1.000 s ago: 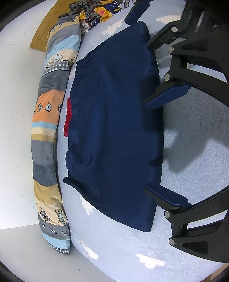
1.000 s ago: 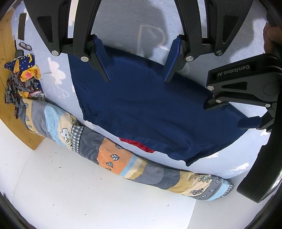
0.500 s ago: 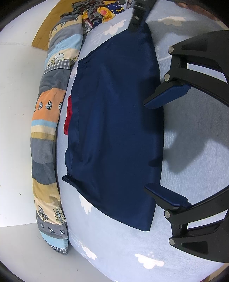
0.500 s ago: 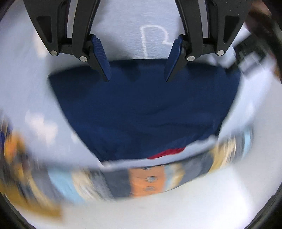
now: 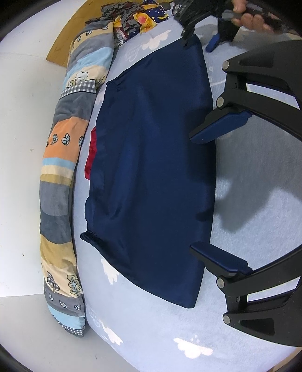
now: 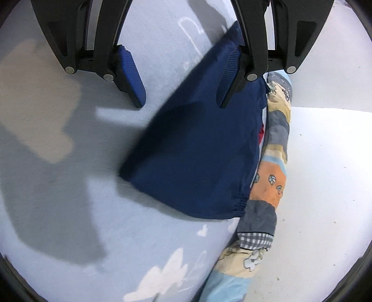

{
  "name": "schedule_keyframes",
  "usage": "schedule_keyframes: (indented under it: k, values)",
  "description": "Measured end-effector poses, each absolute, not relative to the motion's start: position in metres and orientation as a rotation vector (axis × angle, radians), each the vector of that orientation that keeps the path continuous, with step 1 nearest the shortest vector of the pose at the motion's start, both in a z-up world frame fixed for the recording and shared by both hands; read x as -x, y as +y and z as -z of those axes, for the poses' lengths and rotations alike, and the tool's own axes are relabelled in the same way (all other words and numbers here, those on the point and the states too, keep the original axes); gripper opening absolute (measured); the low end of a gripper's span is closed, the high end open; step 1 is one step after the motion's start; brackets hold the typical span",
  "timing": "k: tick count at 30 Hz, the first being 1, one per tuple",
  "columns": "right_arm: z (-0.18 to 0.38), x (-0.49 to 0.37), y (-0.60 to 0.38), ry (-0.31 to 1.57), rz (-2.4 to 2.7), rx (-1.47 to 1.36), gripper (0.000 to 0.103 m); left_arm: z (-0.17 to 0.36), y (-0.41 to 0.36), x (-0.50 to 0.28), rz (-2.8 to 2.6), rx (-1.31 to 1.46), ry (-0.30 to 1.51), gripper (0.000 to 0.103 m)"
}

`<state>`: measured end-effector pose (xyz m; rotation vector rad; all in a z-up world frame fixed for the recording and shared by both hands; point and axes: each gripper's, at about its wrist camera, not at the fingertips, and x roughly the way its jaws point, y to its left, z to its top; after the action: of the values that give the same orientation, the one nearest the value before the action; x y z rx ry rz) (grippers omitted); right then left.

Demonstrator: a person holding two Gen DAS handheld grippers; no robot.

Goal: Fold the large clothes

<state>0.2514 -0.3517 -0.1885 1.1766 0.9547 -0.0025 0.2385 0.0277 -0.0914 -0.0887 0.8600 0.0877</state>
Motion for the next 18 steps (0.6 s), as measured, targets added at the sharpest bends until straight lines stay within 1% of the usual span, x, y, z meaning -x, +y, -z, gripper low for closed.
schedule_keyframes:
  k: [1,2,4,5,6,7,8,9,10,11,14,18]
  values:
    - [0.192,-0.258,-0.349,0.942,-0.006,-1.177,0.06,0.092,0.029,-0.238,-0.089,0.089,0.861,0.087]
    - [0.194,-0.261,-0.349,0.93,-0.008,-1.178,0.055,0.092,0.03,-0.238,-0.092,0.09,0.862,0.087]
    - [0.204,-0.279,-0.347,0.879,-0.04,-1.174,0.052,0.093,0.035,-0.239,-0.099,0.099,0.865,0.087]
    - [0.206,-0.289,-0.345,0.853,-0.055,-1.149,0.049,0.094,0.037,-0.239,-0.102,0.105,0.87,0.087]
    - [0.203,-0.296,-0.342,0.818,-0.065,-1.102,0.049,0.095,0.039,-0.241,-0.105,0.114,0.876,0.087]
    - [0.203,-0.3,-0.34,0.792,-0.083,-1.083,0.052,0.097,0.042,-0.241,-0.105,0.131,0.881,0.087]
    - [0.202,-0.305,-0.336,0.773,-0.114,-1.072,0.049,0.098,0.044,-0.243,-0.102,0.145,0.888,0.087]
    - [0.202,-0.312,-0.332,0.777,-0.147,-1.053,0.044,0.1,0.045,-0.244,-0.101,0.152,0.895,0.087]
    - [0.202,-0.32,-0.329,0.798,-0.18,-1.027,0.023,0.101,0.046,-0.246,-0.1,0.158,0.903,0.087]
    - [0.203,-0.326,-0.328,0.814,-0.209,-1.029,0.019,0.102,0.046,-0.247,-0.1,0.165,0.907,0.087]
    - [0.193,-0.323,-0.329,0.782,-0.207,-1.046,0.015,0.102,0.047,-0.248,-0.099,0.178,0.909,0.087]
    - [0.162,-0.317,-0.323,0.704,-0.238,-1.034,0.013,0.102,0.047,-0.249,-0.104,0.173,0.903,0.087]
